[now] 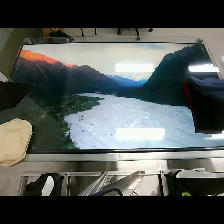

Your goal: Fold the shirts.

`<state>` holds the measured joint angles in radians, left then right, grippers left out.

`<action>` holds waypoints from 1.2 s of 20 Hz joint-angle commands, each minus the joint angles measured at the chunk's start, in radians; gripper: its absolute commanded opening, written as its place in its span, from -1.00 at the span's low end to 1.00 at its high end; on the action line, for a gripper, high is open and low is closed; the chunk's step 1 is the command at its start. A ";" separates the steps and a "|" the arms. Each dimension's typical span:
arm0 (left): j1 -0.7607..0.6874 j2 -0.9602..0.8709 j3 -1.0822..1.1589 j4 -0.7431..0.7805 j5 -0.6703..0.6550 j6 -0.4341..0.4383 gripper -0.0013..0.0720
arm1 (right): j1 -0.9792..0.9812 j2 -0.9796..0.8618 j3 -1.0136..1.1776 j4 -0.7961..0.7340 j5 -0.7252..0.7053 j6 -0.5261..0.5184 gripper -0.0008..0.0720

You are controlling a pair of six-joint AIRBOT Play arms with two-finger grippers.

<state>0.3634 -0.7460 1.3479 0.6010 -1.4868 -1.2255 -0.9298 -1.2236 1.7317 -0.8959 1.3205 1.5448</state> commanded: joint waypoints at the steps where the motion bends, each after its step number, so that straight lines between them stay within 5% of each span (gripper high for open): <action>1: 0.001 0.000 0.000 0.000 -0.019 -0.002 -0.92 | -0.005 -0.003 -0.002 -0.270 0.176 0.144 -0.84; 2: 0.001 0.000 0.000 0.000 -0.027 -0.002 -0.92 | -0.005 -0.006 -0.006 -0.311 0.209 0.161 -0.37; 3: 0.001 -0.001 0.000 0.000 -0.035 -0.002 -0.92 | -0.005 -0.012 -0.007 -0.373 0.252 0.181 -0.12; 4: 0.001 -0.005 0.000 0.000 -0.043 -0.002 -0.92 | -0.005 -0.017 -0.007 -0.442 0.300 0.211 -0.12; 6: 0.000 -0.005 -0.001 0.002 -0.057 -0.002 -0.92 | -0.005 -0.020 -0.007 -0.557 0.370 0.240 0.56; 7: 0.001 -0.005 -0.001 0.001 -0.058 -0.002 -0.92 | -0.005 -0.018 -0.005 -0.567 0.378 0.240 0.66; 9: 0.001 -0.005 -0.001 0.001 -0.058 -0.003 -0.92 | -0.001 -0.011 -0.004 -0.545 0.377 0.251 0.64; 10: 0.001 -0.004 -0.001 0.001 -0.058 -0.006 -0.92 | 0.006 -0.010 -0.004 -0.510 0.368 0.252 0.47; 13: 0.001 -0.005 -0.001 0.000 -0.056 -0.006 -0.92 | 0.069 -0.009 -0.004 -0.347 0.340 0.240 -0.94; 18: 0.001 0.034 -0.073 0.010 -0.040 0.010 -0.92 | 0.466 0.071 -0.179 -0.293 0.232 0.214 -0.94; 24: -0.015 0.375 -0.724 0.007 -0.026 -0.046 -0.92 | 1.121 0.491 -0.917 -0.290 -0.156 0.205 -0.93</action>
<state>0.3592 -0.5179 0.9031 0.6102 -1.5215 -1.2339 -0.0742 -0.9051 1.1164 -1.1942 1.3659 1.7424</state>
